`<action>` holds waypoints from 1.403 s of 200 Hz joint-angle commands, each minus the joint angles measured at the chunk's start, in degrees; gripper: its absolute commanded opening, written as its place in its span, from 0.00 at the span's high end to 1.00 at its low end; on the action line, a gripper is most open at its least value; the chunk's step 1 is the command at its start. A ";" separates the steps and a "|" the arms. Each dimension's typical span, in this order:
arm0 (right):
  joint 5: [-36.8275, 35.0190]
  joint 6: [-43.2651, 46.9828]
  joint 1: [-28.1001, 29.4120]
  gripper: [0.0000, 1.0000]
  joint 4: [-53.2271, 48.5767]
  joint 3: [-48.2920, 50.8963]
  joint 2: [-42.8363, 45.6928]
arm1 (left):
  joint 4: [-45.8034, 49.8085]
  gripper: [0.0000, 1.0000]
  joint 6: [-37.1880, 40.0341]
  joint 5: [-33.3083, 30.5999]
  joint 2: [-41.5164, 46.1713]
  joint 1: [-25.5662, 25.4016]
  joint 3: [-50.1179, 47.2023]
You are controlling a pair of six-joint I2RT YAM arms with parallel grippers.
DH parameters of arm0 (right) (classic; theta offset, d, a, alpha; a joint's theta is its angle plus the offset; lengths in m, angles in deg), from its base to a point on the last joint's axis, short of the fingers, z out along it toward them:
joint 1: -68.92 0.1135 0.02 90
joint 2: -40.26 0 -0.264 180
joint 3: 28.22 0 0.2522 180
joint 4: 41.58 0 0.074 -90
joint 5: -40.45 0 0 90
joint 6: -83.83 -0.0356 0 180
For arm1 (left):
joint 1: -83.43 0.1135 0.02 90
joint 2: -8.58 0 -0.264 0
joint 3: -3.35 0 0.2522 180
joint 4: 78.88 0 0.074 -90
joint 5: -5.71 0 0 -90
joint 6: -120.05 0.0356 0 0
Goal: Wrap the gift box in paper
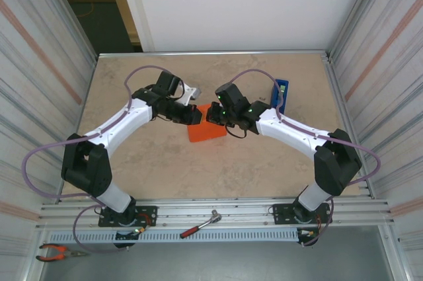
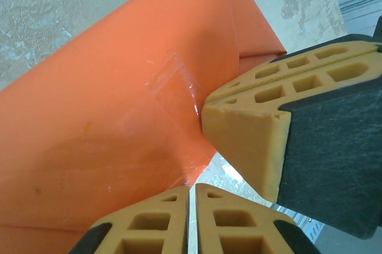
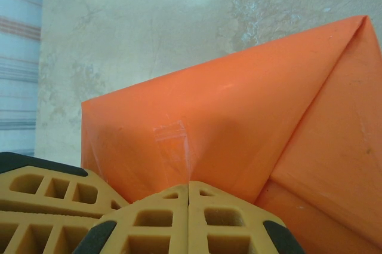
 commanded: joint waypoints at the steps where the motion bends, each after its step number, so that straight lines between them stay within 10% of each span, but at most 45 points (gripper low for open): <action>1: 0.12 -0.68 1.07 1.00 -11.15 4.15 -3.89 | 0.05 0.88 1.53 0.06 1.36 -0.29 -1.51; 280: 0.48 -0.52 1.32 1.00 -11.71 3.63 -3.92 | -2.35 0.88 0.68 -0.39 -1.02 1.08 -0.36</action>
